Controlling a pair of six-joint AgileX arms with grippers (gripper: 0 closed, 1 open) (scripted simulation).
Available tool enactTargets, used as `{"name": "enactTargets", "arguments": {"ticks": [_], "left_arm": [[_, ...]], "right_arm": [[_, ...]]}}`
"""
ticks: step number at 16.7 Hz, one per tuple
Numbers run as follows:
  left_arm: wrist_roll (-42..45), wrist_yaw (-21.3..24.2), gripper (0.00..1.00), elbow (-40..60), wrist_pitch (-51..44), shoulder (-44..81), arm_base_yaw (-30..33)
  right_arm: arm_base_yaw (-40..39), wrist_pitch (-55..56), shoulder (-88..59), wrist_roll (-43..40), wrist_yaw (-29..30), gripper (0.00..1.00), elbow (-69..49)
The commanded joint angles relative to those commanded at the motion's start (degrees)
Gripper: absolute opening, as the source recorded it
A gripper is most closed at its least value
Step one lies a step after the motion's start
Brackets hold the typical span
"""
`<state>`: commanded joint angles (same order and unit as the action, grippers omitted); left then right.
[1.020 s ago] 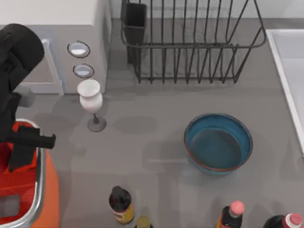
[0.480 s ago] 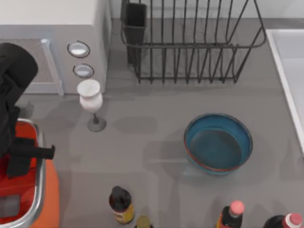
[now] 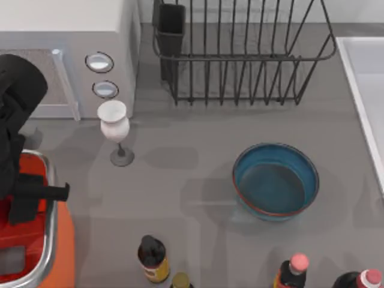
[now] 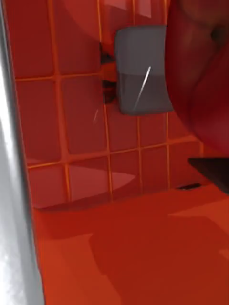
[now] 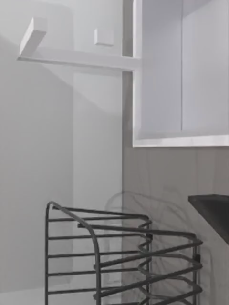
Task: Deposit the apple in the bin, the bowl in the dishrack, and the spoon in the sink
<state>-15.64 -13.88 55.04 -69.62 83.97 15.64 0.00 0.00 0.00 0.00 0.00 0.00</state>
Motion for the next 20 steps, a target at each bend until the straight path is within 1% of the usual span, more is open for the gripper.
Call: {"name": "enactTargets", "arguments": {"ticks": [7, 8, 15, 16, 17, 20], "left_arm": [[0.0, 0.0, 0.98, 0.0, 0.0, 0.0, 0.0], [0.0, 0.0, 1.00, 0.0, 0.0, 0.0, 0.0], [0.0, 0.0, 1.00, 0.0, 0.0, 0.0, 0.0], [-0.3, 1.2, 1.00, 2.0, 0.5, -2.3, 0.4], [-0.2, 1.3, 1.00, 1.9, 0.6, -2.3, 0.4], [0.8, 2.0, 1.00, -1.5, 3.9, -5.4, -0.7]], "right_arm": [[0.0, 0.0, 0.0, 0.0, 0.0, 1.00, 0.0], [0.0, 0.0, 0.0, 0.0, 0.0, 1.00, 0.0], [0.0, 0.0, 0.0, 0.0, 0.0, 1.00, 0.0], [0.0, 0.0, 0.0, 0.0, 0.0, 1.00, 0.0], [0.0, 0.0, 0.0, 0.0, 0.0, 1.00, 0.0], [0.0, 0.0, 0.0, 0.0, 0.0, 1.00, 0.0]]}}
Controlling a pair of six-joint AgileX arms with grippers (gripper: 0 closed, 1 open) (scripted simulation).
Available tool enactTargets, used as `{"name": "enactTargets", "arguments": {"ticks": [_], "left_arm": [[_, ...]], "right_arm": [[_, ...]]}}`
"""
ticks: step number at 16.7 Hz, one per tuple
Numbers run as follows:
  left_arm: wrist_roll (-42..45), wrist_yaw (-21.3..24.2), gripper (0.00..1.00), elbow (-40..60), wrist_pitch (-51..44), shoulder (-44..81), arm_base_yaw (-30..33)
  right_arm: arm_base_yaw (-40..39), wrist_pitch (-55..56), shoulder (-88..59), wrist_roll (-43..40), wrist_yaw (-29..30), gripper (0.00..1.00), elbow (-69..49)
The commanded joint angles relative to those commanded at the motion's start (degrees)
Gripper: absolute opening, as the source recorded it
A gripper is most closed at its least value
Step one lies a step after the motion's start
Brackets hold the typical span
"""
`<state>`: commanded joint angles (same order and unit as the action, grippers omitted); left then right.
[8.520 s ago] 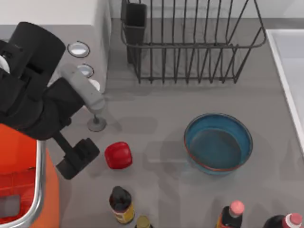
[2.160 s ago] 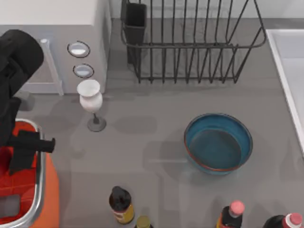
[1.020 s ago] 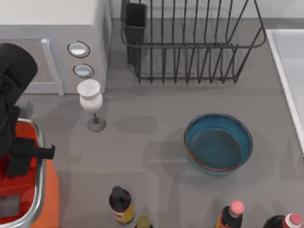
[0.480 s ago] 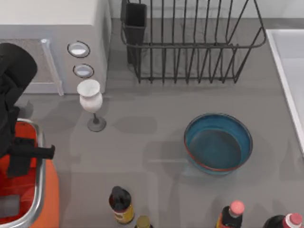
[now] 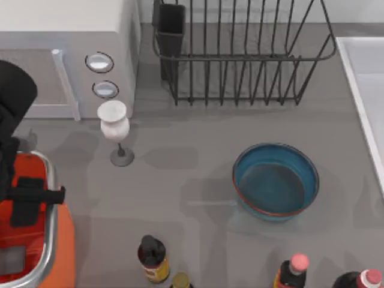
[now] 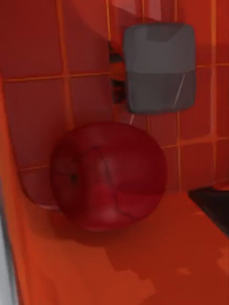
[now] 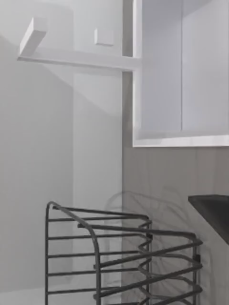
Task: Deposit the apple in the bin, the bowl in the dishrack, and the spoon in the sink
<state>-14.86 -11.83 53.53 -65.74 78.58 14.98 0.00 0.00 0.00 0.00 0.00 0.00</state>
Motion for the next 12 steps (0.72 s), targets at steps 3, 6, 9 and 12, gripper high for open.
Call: {"name": "enactTargets", "arguments": {"ticks": [3, 6, 9, 12], "left_arm": [[2.0, 1.6, 1.00, -6.6, 7.5, -8.0, -2.0], [4.3, 3.4, 1.00, -14.7, 18.2, -21.1, -4.3], [6.6, 5.2, 1.00, -24.1, 30.6, -37.7, -6.5], [8.9, 7.1, 1.00, -34.1, 43.7, -54.6, -8.9]], "right_arm": [[0.0, 0.0, 0.0, 0.0, 0.0, 1.00, 0.0], [0.0, 0.0, 0.0, 0.0, 0.0, 1.00, 0.0], [0.0, 0.0, 0.0, 0.0, 0.0, 1.00, 0.0], [0.0, 0.0, 0.0, 0.0, 0.0, 1.00, 0.0]]}}
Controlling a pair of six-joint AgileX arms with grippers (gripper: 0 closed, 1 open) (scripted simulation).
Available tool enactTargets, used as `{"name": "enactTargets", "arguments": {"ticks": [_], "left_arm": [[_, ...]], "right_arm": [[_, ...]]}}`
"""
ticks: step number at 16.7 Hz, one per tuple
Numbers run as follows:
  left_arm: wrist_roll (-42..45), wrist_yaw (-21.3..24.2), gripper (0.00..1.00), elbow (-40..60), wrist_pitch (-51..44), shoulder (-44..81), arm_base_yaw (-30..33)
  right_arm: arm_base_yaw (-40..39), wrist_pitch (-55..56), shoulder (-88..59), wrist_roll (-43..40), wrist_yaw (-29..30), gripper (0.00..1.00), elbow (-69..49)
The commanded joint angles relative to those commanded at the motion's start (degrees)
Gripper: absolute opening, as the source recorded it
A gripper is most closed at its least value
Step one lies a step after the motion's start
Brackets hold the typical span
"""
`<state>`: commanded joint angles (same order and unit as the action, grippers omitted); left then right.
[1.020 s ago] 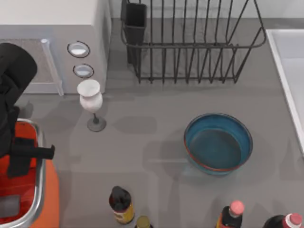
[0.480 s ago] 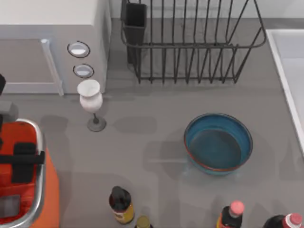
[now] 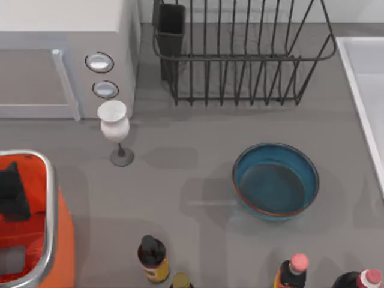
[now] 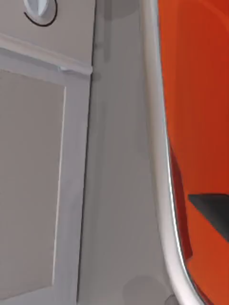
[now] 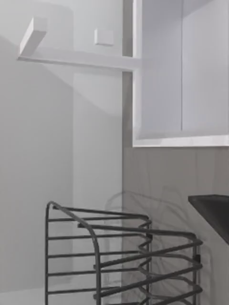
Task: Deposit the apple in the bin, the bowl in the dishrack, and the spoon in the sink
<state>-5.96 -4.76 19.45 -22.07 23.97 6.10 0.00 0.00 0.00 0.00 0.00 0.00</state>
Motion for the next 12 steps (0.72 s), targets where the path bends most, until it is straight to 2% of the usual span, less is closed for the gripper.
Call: {"name": "enactTargets", "arguments": {"ticks": [3, 6, 12], "left_arm": [[2.6, 2.1, 1.00, -9.7, 11.7, -13.4, -2.7], [5.0, 4.0, 1.00, -17.0, 19.6, -21.5, -5.1], [6.0, 4.8, 1.00, -19.5, 22.1, -24.0, -6.1]], "right_arm": [[0.0, 0.0, 0.0, 0.0, 0.0, 1.00, 0.0], [0.0, 0.0, 0.0, 0.0, 0.0, 1.00, 0.0], [0.0, 0.0, 0.0, 0.0, 0.0, 1.00, 0.0]]}}
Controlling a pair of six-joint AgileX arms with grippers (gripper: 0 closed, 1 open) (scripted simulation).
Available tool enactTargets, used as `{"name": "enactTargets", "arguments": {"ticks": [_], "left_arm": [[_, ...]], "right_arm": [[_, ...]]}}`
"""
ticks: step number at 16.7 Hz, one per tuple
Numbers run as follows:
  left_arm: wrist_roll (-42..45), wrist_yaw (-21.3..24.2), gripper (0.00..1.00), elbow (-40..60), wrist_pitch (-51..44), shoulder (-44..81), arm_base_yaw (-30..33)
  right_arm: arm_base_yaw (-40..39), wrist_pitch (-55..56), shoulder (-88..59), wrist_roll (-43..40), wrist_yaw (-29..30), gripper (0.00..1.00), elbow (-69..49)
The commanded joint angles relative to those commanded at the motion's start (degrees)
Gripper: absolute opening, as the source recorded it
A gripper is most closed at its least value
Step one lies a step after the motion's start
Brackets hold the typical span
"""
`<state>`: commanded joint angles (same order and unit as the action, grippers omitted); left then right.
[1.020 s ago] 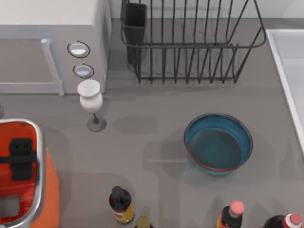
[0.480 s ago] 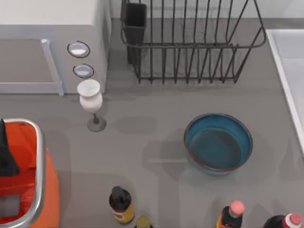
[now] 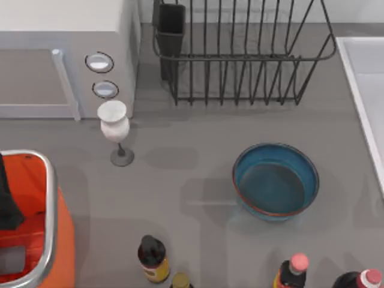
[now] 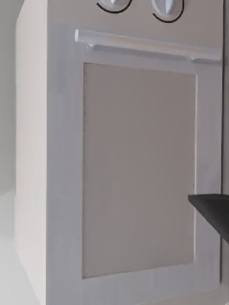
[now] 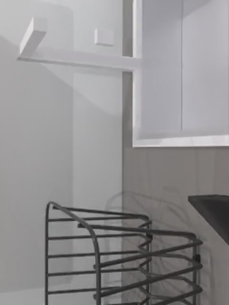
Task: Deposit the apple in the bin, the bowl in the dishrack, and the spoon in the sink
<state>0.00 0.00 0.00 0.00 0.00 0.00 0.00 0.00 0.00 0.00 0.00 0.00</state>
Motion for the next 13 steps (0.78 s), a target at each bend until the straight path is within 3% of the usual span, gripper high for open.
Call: {"name": "enactTargets", "arguments": {"ticks": [6, 13], "left_arm": [[0.0, 0.0, 1.00, 0.0, 0.0, 0.0, 0.0], [0.0, 0.0, 1.00, 0.0, 0.0, 0.0, 0.0]], "right_arm": [[-1.4, -4.1, -5.8, 1.5, 0.0, 1.00, -5.1], [-7.2, -23.1, -35.1, 7.9, 0.1, 1.00, -29.1]]}}
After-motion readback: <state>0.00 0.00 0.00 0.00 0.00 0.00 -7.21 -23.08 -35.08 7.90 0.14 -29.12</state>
